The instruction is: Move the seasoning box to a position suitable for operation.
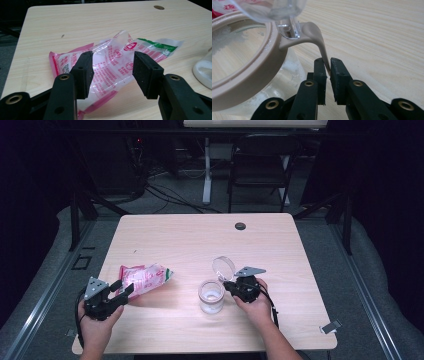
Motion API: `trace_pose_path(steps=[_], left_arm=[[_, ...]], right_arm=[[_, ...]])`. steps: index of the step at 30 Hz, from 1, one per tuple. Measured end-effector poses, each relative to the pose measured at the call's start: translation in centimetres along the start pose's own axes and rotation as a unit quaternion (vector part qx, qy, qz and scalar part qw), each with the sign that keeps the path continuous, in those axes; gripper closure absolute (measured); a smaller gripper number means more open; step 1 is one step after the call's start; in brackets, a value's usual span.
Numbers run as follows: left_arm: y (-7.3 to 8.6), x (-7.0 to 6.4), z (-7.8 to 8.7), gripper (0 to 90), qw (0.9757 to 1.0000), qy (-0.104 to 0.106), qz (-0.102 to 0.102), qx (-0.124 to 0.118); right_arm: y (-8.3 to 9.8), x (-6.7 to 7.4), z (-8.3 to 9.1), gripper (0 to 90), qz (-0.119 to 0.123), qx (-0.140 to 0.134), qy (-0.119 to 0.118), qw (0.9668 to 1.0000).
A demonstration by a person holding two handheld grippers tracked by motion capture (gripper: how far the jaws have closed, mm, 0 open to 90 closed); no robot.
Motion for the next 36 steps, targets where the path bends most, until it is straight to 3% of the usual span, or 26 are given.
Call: trace_pose_path(steps=[4, 13, 19, 22, 27, 36], left_arm=[[0.1, 0.4, 0.1, 50.9, 1.0000, -0.005, 0.004, 0.000], [0.8, 0.8, 0.1, 49.0, 0.9998, -0.011, 0.001, 0.014], [1.2, 0.8, -0.1, 48.2, 0.9996, -0.012, -0.003, 0.025], [1.2, 0.9, -0.2, 47.5, 0.9996, -0.012, -0.002, 0.027], [1.0, 0.9, -0.6, 46.1, 0.9995, -0.015, -0.016, 0.025], [0.5, 0.7, -1.9, 44.8, 0.9991, -0.005, -0.036, 0.023]], right_arm=[[-0.2, -0.2, -0.2, 83.1, 0.001, 0.002, -0.002, 1.0000], [-1.0, -0.9, -0.8, 84.4, -0.031, -0.011, -0.007, 0.9994], [-1.4, -0.8, -1.3, 84.2, -0.028, -0.011, -0.008, 0.9995], [-1.3, -0.9, -1.1, 79.5, -0.027, -0.010, -0.008, 0.9996], [-1.1, -1.2, -0.2, 73.8, -0.019, -0.016, 0.005, 0.9997], [-0.5, -2.1, 2.1, 67.2, -0.032, -0.033, 0.024, 0.9987]])
Point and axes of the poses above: each handheld gripper's, and its own axes: z roughly backward along the jaws, y roughly out of its underside, x roughly to its left, the point moved 3 cm from there along -z, roughly forward along the jaws, and after that the axes turned 10 degrees about y, right-handed, at the moved point
